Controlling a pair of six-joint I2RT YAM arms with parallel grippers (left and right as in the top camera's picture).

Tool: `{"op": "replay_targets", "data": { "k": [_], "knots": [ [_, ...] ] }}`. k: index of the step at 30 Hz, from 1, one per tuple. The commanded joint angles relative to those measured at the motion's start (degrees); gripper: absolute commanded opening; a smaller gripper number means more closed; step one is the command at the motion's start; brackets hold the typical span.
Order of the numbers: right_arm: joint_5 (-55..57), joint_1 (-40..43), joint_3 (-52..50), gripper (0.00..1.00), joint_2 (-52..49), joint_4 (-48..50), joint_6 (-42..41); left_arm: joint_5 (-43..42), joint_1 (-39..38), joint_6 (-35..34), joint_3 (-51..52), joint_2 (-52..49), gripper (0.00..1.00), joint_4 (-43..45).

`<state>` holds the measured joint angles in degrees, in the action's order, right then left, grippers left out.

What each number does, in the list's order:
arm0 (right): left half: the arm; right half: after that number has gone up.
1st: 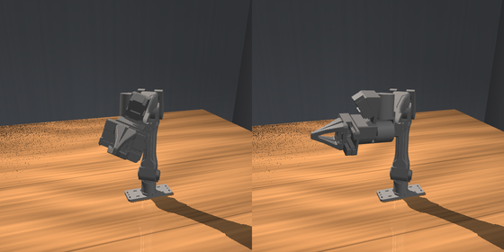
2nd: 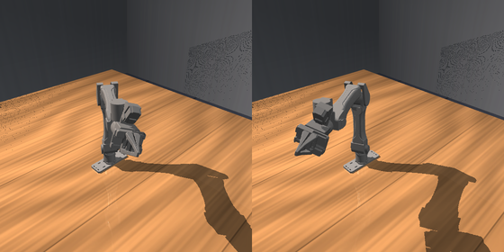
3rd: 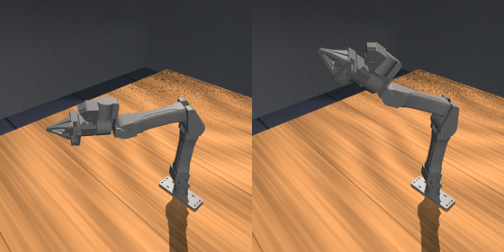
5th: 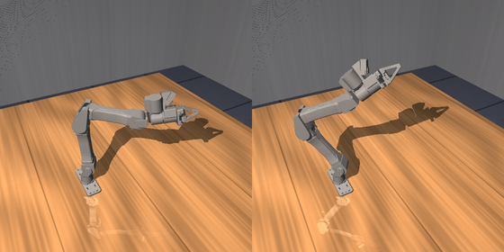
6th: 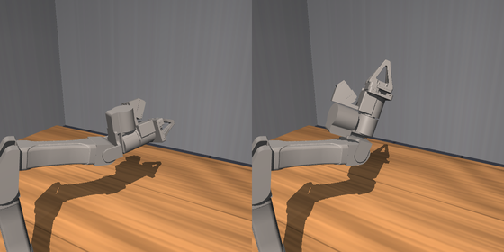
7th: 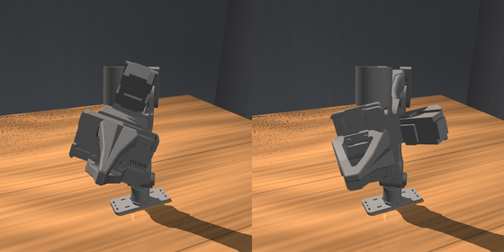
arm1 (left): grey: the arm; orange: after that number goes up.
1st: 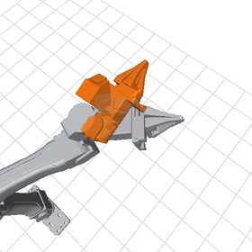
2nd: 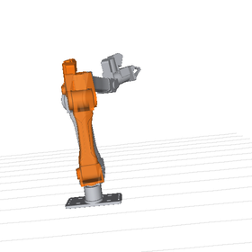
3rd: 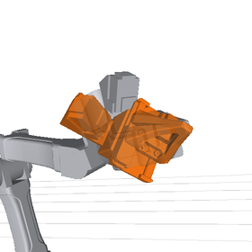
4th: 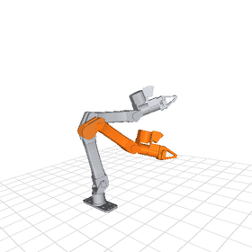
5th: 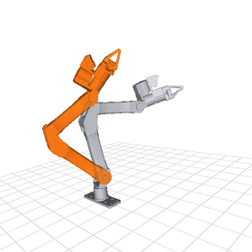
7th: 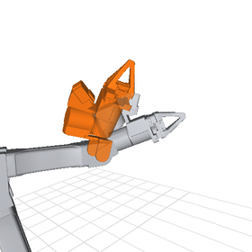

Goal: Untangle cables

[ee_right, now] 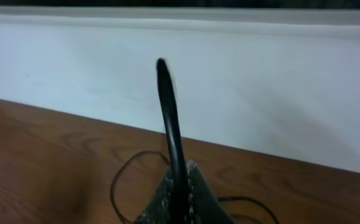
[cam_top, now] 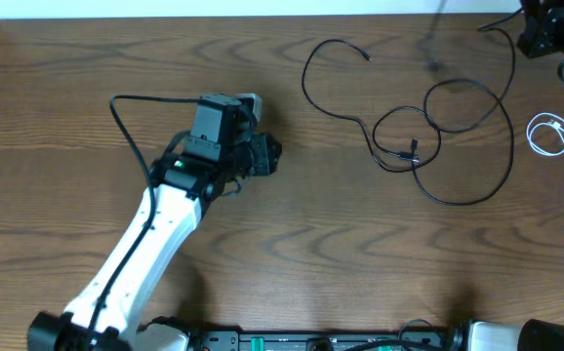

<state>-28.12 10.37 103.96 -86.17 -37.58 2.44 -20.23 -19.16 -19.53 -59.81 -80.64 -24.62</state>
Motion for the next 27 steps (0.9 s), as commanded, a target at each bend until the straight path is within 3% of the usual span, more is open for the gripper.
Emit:
{"op": "replay_targets", "data": {
  "k": [1,5,18,27],
  "knots": [
    [5.27,0.2,0.35,0.01,0.87,-0.55,-2.69,-6.69,-0.37,-4.63,-0.63,-4.07,0.59,2.93],
    [9.7,0.2,0.35,0.01,0.87,-1.25,-2.62,-9.35,-3.48,-5.57,-0.63,-9.01,0.73,10.23],
    [14.21,0.2,0.35,0.01,0.87,-3.23,-2.62,-8.41,-14.32,-18.34,-0.72,-23.1,0.8,38.1],
    [14.27,0.17,0.35,0.01,0.87,-5.05,-2.64,0.85,-19.5,-30.38,-0.72,-29.64,0.8,46.51]
  ]
}}
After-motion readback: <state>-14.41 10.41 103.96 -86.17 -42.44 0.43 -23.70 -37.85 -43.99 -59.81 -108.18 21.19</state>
